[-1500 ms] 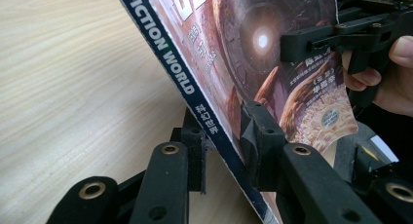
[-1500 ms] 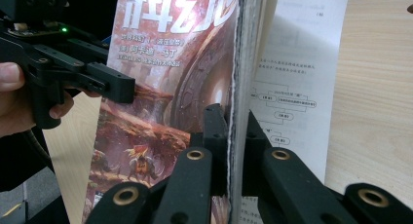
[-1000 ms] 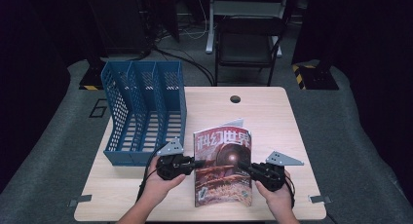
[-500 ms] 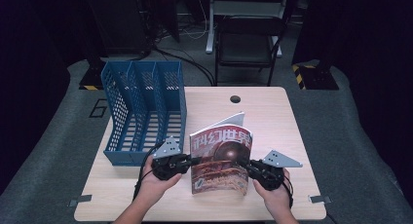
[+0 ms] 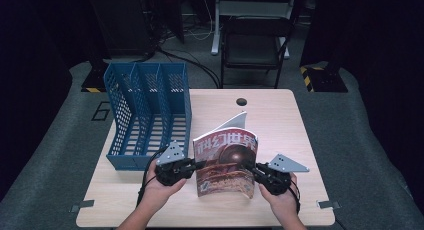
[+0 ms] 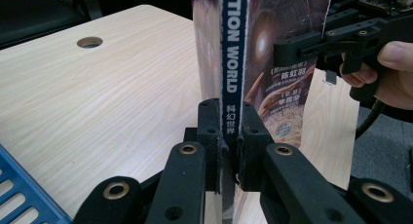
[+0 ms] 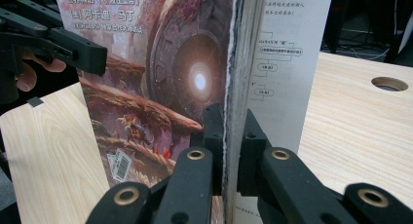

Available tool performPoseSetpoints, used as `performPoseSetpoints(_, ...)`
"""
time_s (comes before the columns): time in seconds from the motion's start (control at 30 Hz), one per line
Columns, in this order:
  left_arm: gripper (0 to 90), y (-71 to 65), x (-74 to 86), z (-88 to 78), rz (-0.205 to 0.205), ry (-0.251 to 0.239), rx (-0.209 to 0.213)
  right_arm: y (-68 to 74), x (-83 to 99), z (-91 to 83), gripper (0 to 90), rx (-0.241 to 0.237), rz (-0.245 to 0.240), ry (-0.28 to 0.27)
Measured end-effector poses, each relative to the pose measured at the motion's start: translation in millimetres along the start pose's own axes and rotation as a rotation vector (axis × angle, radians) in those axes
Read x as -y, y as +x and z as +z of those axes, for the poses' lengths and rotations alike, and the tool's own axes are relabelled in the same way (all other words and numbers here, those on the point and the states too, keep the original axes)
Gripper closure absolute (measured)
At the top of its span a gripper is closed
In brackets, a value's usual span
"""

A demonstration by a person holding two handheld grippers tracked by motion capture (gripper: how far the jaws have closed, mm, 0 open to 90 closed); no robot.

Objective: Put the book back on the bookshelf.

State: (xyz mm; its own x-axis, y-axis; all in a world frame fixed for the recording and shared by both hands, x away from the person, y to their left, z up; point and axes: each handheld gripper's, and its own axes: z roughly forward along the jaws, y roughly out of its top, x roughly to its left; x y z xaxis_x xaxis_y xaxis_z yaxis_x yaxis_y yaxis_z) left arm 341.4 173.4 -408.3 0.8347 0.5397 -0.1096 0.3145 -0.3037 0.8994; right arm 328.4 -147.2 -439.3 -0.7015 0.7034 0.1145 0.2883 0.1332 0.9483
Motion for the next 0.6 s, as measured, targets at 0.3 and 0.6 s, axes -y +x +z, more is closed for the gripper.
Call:
performPoseSetpoints(0.3,83.7,-6.7,2.8,-0.2,0.026,-0.005,-0.011,-5.7,5.2,-0.9,77.9,-0.014,0.036,-0.003)
performPoseSetpoints(0.6,83.7,-5.3,5.4,-1.5,0.019,-0.013,-0.007,-13.4,17.8,4.2,66.7,-0.035,0.077,0.075)
